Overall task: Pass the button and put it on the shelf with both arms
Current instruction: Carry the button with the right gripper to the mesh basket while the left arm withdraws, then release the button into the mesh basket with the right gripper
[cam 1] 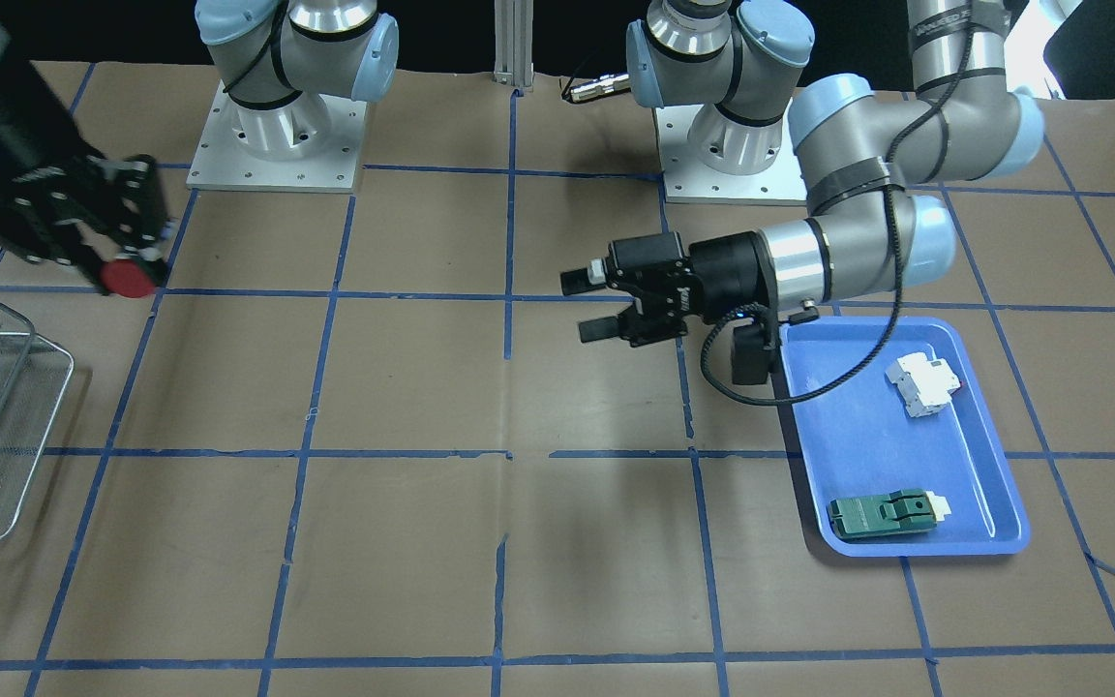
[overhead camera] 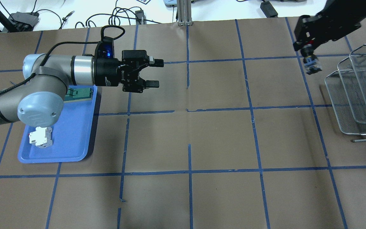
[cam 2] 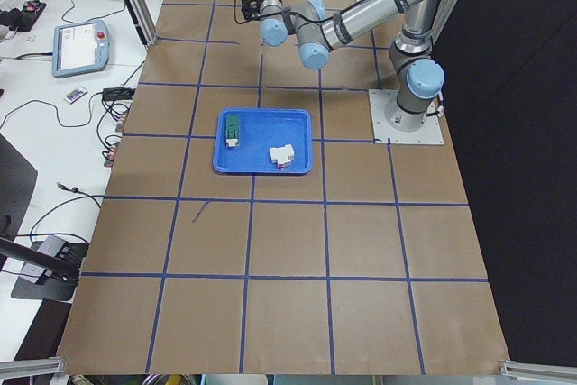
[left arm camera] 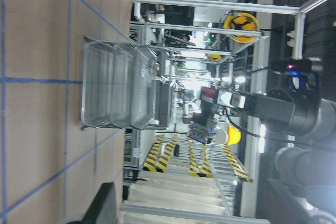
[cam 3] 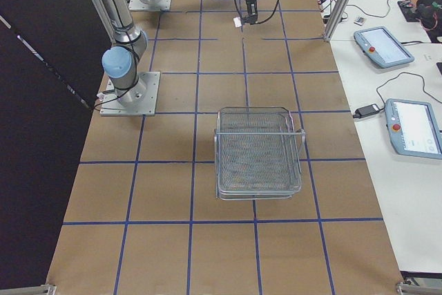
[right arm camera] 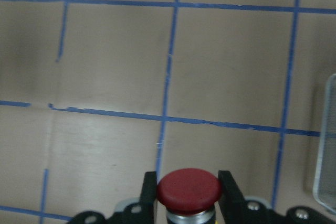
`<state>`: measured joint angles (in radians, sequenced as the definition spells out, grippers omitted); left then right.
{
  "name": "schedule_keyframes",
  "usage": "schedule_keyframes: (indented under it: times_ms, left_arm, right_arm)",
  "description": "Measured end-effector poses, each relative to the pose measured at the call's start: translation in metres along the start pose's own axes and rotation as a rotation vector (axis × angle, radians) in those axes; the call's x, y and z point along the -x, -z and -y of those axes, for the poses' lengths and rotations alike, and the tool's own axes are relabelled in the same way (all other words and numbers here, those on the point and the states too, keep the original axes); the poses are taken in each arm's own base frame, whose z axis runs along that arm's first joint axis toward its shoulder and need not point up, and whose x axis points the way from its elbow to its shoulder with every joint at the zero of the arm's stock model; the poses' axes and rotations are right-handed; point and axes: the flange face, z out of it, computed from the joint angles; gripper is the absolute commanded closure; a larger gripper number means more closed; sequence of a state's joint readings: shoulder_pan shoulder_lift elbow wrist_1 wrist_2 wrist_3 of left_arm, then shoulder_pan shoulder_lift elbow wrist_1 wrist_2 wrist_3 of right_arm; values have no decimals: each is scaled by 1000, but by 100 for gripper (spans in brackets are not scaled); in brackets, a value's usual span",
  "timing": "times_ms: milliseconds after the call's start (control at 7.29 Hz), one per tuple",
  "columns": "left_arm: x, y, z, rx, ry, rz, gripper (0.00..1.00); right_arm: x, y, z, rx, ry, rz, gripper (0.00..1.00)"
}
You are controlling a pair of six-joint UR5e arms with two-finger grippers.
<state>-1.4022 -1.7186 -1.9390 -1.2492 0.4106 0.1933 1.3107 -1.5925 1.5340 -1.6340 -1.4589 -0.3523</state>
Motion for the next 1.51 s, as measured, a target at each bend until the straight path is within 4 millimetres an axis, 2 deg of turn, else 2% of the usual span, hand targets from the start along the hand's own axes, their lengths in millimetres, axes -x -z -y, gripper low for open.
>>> schedule_keyframes:
  times_ms: [275,412,549,686,824,961,1098,1235,1373,1510]
  left_arm:
    - [-17,33,18,1,-82,370,0]
    - [-30,49,20,2,-117,557,0]
    - [-48,67,16,9,-136,727,0]
    - [-70,85,3,24,-145,885,0]
    - [-93,102,-17,39,-148,1009,0]
    - [-110,114,-38,43,-154,1101,0]
    - [-121,121,-51,39,-163,1168,0]
    - [-127,117,-56,34,-169,1189,0]
    - [-134,105,-56,30,-187,1186,0]
    - [-142,94,-55,28,-222,1185,0]
  right_arm:
    - [-114,9,-27,79,-7,-159,100]
    - [-172,1,-41,118,-45,-167,100]
    - [-231,-21,-48,158,-87,-142,100]
    - [-283,-43,-55,183,-134,-111,100]
    - [-313,-63,-57,192,-170,-78,100]
    - [-321,-80,-51,195,-193,-55,100]
    - [-310,-91,-33,198,-193,-51,100]
    - [-295,-98,-17,193,-176,-58,100]
    - [-289,-105,-7,186,-162,-64,93]
    - [-289,-114,-2,183,-152,-67,80]
